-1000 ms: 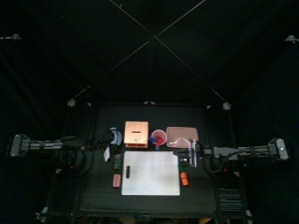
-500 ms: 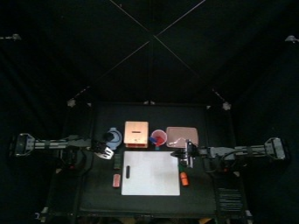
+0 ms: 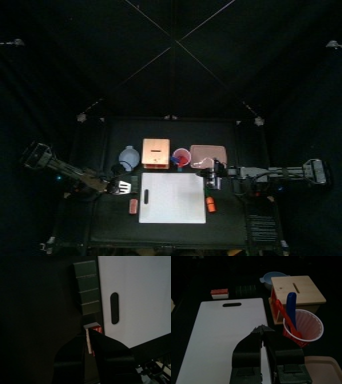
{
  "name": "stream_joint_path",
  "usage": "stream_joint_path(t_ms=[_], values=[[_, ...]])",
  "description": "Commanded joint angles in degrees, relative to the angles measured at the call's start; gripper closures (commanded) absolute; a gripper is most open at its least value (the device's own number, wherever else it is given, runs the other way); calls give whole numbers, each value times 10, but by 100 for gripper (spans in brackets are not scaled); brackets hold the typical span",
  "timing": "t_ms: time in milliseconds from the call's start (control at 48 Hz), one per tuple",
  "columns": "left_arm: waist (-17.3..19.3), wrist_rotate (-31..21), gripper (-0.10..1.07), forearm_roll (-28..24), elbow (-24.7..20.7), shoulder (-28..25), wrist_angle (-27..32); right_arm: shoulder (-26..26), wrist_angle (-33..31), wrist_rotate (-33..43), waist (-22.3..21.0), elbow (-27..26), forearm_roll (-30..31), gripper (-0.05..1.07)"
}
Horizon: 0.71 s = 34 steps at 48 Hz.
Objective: Grab salmon sushi
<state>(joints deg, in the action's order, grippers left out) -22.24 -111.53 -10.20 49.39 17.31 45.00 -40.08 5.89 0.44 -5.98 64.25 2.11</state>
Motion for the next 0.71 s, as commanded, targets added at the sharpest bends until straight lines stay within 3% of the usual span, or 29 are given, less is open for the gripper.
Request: stream_joint_path(t_ms=[0, 167, 375, 688], values=[[-4, 1, 16, 20, -21, -37, -14, -2, -2, -1, -3, -4, 1, 97], [-19, -1, 14, 81, -59, -109, -9, -2, -2, -1, -4, 6, 2, 97], [-26, -6, 14, 93, -89, -169, 4, -2, -3, -2, -16, 14, 2, 97], [-23, -7, 19, 94, -88, -191, 3, -2, -9, 0, -15, 23, 2, 97]])
